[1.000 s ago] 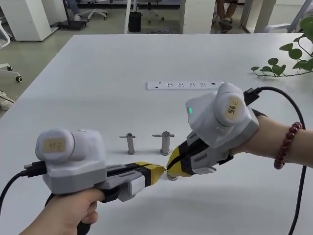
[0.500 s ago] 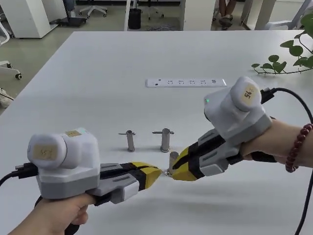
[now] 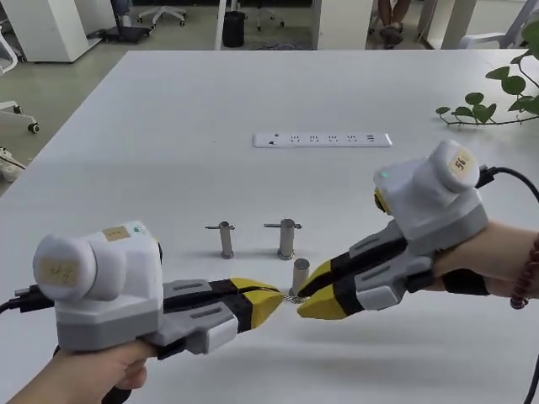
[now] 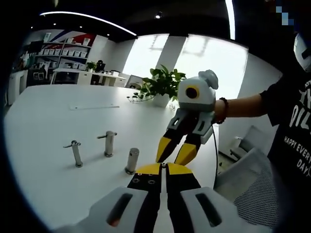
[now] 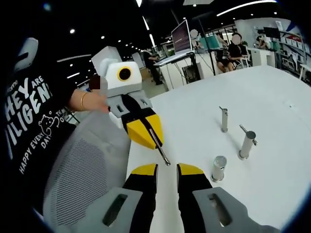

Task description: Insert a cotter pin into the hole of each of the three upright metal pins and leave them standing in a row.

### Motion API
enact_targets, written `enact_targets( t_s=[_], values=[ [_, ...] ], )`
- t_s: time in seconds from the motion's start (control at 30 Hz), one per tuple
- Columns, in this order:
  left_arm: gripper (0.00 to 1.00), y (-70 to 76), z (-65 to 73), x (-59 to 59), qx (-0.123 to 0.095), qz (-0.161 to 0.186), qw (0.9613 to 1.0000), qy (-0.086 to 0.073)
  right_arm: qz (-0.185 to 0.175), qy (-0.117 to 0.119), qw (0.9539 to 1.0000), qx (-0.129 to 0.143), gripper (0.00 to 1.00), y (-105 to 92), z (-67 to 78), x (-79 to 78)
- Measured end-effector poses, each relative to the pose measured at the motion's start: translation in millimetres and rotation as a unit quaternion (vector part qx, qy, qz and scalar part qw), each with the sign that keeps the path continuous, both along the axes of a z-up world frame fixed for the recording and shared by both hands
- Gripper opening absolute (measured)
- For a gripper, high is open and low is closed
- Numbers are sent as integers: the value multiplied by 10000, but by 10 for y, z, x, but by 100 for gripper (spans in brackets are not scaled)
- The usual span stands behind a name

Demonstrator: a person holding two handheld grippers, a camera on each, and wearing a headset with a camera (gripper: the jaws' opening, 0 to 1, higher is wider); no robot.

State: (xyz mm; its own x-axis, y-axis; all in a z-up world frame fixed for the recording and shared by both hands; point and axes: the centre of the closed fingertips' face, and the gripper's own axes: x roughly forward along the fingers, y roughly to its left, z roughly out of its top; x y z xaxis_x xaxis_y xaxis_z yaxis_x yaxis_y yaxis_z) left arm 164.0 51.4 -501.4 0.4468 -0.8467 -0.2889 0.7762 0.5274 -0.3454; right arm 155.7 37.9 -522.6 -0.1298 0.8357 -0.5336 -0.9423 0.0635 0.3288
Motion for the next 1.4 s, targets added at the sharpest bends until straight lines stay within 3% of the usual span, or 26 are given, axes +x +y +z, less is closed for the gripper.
enact_targets(
  t_s=[0.3,0.93,1.17,1.4],
  values=[
    [0,-70,28,-49,-46,-198,9998,-70,162,132,9996,192,10,19,32,-89],
    [0,-105,11,-104,-94,-325,9994,-3,377,4,9991,184,0,30,27,-138],
    [0,-126,-9,-128,-129,-352,9993,71,552,-160,9983,98,0,7,23,-163],
    [1,-138,-13,-117,-69,-328,9994,-28,742,-594,9952,-215,0,-12,13,-142]
  ],
)
